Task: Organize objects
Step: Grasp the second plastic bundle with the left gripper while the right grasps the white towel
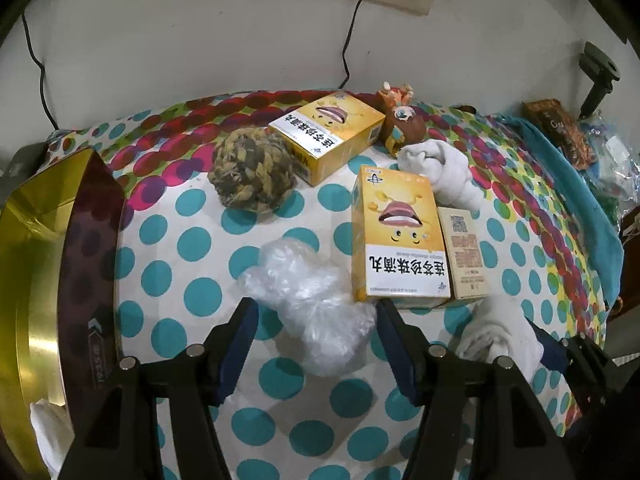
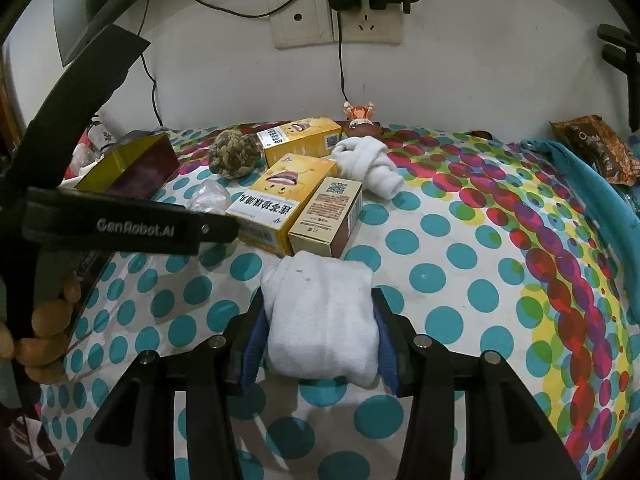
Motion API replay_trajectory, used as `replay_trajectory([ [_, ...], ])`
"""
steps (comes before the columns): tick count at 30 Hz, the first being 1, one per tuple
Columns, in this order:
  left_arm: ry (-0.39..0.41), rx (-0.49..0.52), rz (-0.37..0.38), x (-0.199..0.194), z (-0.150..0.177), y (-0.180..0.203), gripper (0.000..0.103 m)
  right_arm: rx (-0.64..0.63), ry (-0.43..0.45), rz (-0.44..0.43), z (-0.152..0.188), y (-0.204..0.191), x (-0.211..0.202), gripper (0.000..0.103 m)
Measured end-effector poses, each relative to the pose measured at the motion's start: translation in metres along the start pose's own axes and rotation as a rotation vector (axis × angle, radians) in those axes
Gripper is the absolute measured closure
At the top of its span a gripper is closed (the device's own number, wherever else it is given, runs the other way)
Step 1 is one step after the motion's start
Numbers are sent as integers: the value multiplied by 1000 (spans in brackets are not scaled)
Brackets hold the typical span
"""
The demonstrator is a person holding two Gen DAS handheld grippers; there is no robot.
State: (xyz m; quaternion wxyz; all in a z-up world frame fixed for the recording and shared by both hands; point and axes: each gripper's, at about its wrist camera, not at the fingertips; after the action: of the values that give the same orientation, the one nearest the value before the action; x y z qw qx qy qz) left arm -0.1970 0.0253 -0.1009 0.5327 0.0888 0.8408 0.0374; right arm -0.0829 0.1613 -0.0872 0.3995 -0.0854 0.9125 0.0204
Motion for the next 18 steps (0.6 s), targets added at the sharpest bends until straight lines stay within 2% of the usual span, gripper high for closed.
replay_trajectory([
  [3,0,20,-8,2,3,0,63,-4,1,2,0,-1,0,58],
  [12,29,75,-17,-2,13,8,66,-13,6,20,0,-3,0,60],
  [18,52,74,-30,-15,19,10,66,-14,7,23,1,-4,-1,60],
])
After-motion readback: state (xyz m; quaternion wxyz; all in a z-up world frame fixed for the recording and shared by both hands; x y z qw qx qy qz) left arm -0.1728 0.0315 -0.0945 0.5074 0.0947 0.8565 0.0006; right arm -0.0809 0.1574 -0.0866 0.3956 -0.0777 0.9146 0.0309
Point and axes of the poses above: each gripper's, at about its wrist camera, not at the fingertips, and x roughly the way its jaws point, y to its right, z to its underside, and after that the axes turned 6 degrees about -x, right-handed
